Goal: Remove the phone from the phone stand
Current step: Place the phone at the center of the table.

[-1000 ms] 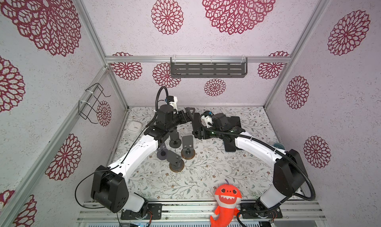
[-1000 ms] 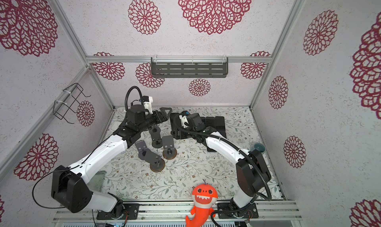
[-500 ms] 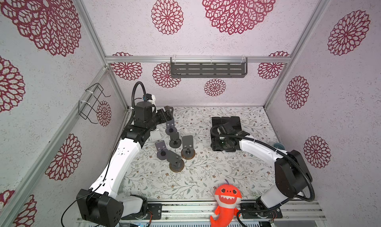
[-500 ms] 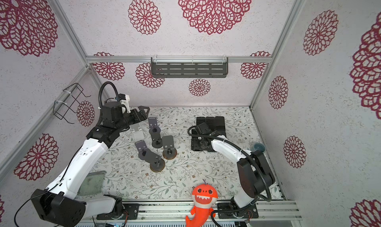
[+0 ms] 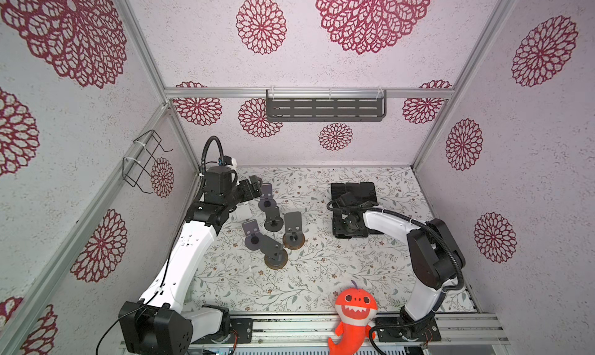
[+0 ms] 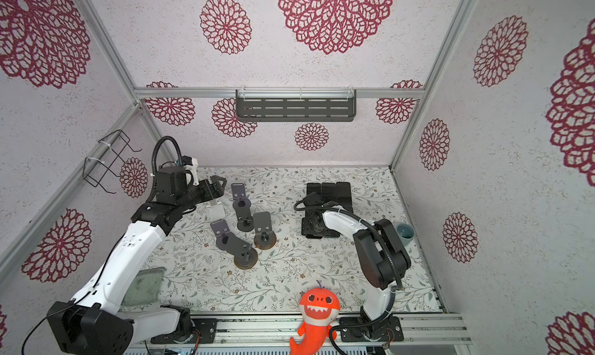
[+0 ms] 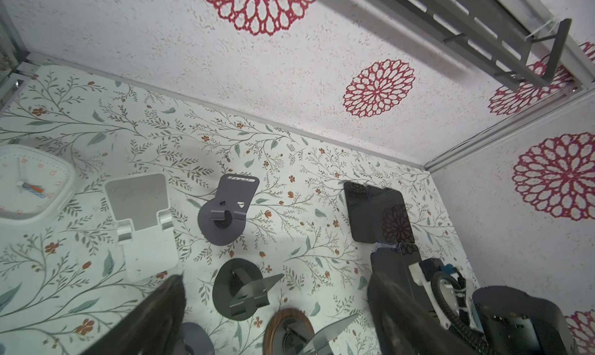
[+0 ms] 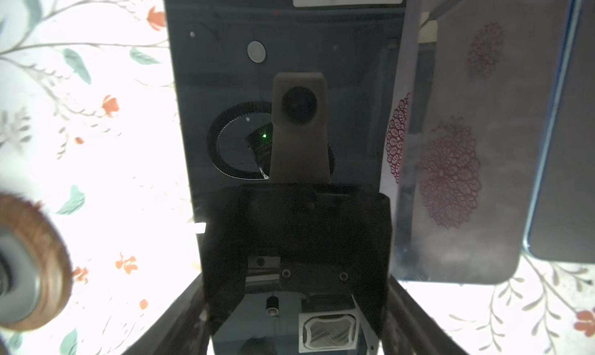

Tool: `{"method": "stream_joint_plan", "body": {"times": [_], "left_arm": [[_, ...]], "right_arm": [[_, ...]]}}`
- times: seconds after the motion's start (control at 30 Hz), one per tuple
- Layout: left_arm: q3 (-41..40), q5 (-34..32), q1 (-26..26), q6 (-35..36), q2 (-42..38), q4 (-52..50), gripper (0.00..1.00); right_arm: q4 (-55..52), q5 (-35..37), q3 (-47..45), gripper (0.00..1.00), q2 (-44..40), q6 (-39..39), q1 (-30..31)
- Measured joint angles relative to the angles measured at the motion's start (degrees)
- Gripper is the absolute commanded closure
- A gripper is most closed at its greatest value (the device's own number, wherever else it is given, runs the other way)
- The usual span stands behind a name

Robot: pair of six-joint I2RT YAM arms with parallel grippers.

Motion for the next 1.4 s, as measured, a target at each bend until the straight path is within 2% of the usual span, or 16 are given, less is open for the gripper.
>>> {"method": "stream_joint_plan", "body": {"times": [0.47, 0.7, 0.87, 1.13, 1.4], "left_arm": [[-2.56, 0.09, 2.29, 1.46, -4.24, -0.5, 0.09], [-2.71, 0.79, 3.1, 1.22, -4.63, -0.26, 0.1], [-3.37, 1.36, 3.58, 0.81, -4.72, 0.44, 0.1], [-4.33, 1.46, 4.48, 0.35, -5.29, 0.74, 0.09], [-4.42, 2.29, 5.07, 0.09, -5.97, 1.25, 0.09]], "right_arm": [[-1.75, 1.68, 3.98, 0.5, 4.85, -0.02, -0.63], [-2.12, 1.77, 3.98, 0.37, 5.25, -0.04, -0.63], [-2.16, 1.95, 3.98, 0.31, 5.35, -0.09, -0.63], [-2.14, 1.95, 3.98, 0.24, 5.49, -0.11, -0.63], [-2.16, 2.05, 3.98, 0.22, 5.62, -0.15, -0.63]]}}
